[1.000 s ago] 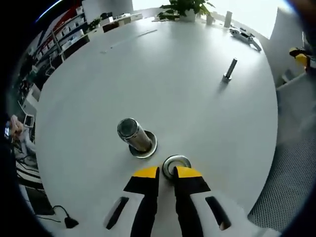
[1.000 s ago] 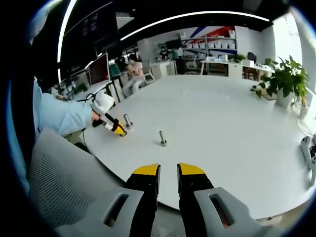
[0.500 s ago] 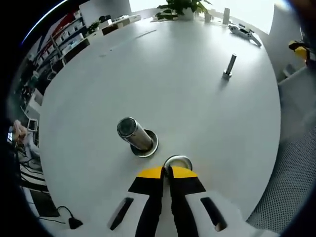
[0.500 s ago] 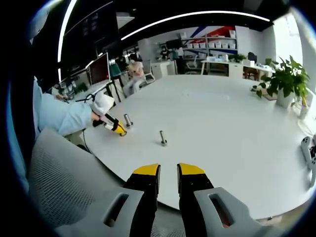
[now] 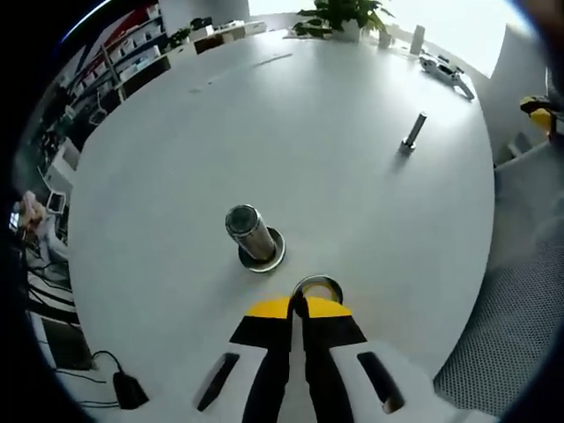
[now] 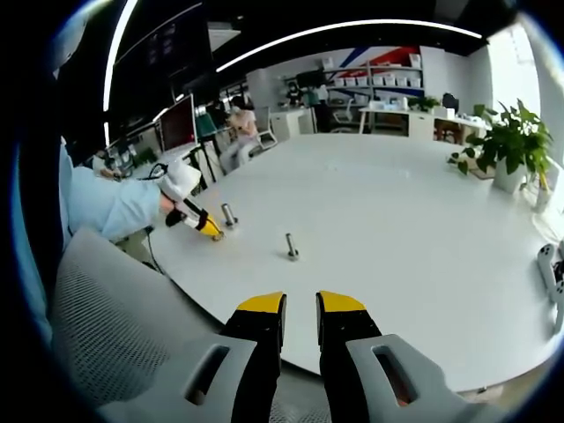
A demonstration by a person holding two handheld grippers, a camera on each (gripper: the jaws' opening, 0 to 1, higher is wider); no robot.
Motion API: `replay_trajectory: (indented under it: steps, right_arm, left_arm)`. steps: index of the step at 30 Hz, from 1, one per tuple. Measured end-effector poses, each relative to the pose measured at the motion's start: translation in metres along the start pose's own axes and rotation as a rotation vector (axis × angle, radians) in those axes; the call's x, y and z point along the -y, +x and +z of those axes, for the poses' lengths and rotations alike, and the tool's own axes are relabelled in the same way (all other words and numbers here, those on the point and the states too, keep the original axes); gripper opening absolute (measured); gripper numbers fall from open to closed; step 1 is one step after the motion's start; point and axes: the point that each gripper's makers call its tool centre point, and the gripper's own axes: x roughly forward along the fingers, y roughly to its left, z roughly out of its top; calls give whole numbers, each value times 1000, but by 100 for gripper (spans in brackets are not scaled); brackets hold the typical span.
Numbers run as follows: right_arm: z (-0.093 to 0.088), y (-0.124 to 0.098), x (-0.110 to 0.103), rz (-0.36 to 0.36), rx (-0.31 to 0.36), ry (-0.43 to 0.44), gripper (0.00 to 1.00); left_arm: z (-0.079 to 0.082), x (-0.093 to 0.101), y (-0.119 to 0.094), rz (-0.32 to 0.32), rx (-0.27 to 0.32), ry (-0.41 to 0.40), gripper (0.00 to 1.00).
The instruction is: Place the washer onto the threaded stud by aligning its center hole with the stud, sliding it down to the base, and recovering from edge contact or off-axis alignment until the washer reaches the visible bottom stop.
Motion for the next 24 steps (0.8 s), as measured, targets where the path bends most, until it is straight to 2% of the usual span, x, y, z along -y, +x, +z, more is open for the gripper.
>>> replay_trajectory:
  steps: [12, 19, 24]
  right_arm:
    - [1, 0, 0, 0, 3, 0, 16]
    - [1, 0, 0, 1, 4, 0, 16]
    - [1, 0, 0, 1, 6, 0, 16]
  left_arm:
    - [11, -1, -18, 4, 11, -39, 1]
    - [29, -13, -41, 32, 73, -87, 1]
    - [39, -22, -49, 50, 90, -98, 1]
